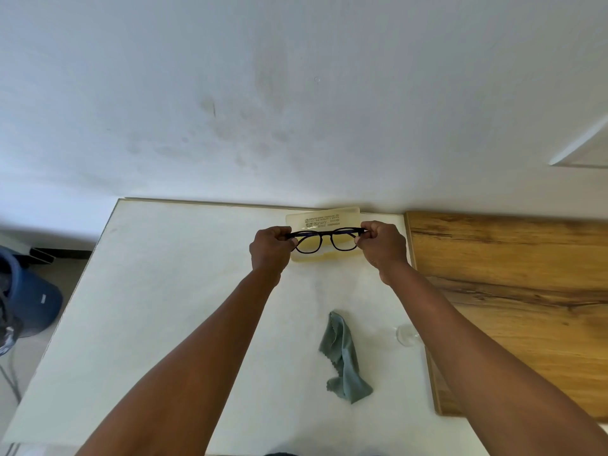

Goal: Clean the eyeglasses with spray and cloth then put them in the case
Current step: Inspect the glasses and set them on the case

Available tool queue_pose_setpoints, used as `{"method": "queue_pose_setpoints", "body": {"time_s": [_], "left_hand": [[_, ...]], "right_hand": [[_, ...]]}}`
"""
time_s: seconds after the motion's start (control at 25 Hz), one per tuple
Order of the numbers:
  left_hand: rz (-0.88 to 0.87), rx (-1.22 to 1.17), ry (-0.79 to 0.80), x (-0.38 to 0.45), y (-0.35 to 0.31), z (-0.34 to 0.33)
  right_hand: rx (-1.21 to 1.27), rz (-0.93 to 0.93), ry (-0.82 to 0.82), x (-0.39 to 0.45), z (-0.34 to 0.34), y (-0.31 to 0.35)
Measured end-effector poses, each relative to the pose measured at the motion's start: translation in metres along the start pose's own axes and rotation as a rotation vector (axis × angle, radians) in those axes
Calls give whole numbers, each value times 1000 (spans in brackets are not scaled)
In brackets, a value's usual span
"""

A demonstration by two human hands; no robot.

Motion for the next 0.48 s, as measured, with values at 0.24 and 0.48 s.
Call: {"method": "queue_pose_setpoints", "body": {"time_s": [0.24, 0.48], "left_hand": [[-37, 74, -10, -5, 3, -4], [-106, 192, -32, -5, 0, -5]], "right_hand": [[-190, 137, 20, 0, -2, 6], [-248, 150, 59, 1, -4, -3]]}}
Point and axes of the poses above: each hand's wrist, its own x-axis towards the middle knuckle, its own z-axis out of the back of the hand, y = z × x, the point moved 8 cm from there along x, towards the middle knuckle, and after that the axes turned 1 degree about x, right-handed, at the moved point
